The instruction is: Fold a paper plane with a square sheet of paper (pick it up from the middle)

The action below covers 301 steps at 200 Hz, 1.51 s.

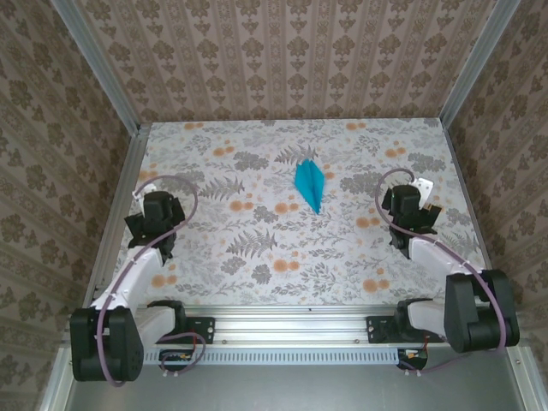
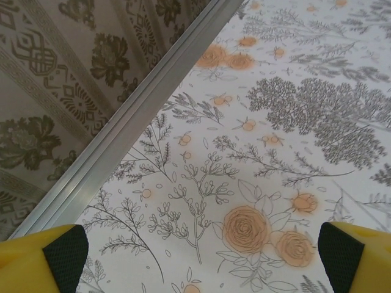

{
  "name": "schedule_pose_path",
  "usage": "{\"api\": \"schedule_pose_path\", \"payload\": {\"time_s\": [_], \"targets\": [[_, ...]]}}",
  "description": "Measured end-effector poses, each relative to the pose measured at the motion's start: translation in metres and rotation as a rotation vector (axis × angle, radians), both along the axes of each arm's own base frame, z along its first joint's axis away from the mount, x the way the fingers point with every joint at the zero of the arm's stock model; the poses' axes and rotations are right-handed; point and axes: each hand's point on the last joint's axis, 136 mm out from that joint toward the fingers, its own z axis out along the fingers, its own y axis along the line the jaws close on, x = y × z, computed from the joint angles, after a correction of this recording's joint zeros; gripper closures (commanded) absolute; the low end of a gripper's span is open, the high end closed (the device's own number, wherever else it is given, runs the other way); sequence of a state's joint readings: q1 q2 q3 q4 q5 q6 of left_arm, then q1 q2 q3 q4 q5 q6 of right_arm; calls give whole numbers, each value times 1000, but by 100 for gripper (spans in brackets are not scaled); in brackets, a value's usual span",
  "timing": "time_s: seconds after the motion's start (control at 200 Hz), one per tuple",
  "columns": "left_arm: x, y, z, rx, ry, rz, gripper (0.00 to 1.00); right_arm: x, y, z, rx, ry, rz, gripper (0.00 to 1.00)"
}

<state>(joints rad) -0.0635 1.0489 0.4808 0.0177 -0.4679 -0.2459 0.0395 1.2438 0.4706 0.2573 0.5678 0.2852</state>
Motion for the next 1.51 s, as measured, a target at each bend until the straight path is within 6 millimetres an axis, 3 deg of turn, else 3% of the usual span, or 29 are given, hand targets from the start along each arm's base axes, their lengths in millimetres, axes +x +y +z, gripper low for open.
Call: {"api": "schedule_pose_path", "payload": {"time_s": [0.13, 0.245, 0.425, 0.69, 0.955, 1.17, 1.505], "targets": [[8, -8, -17, 28, -33, -78, 0, 7, 2, -11, 13, -28, 43, 0], [20, -13, -24, 42, -82, -150, 0, 19, 7, -4, 16, -89, 98, 0], [41, -24, -20, 26, -174, -261, 0, 34, 16, 7, 30, -181, 190, 0], [57, -48, -29, 4, -205, -401, 0, 44, 41, -8, 54, -207, 356, 0], [67, -51, -47, -6, -163, -420, 0, 48, 57, -25, 59, -207, 458, 0], [79, -56, -36, 20, -182, -425, 0, 57, 63, -15, 37, -219, 474, 0], [78, -55, -39, 30, -164, -419, 0, 57, 62, -18, 38, -207, 467, 0]]}}
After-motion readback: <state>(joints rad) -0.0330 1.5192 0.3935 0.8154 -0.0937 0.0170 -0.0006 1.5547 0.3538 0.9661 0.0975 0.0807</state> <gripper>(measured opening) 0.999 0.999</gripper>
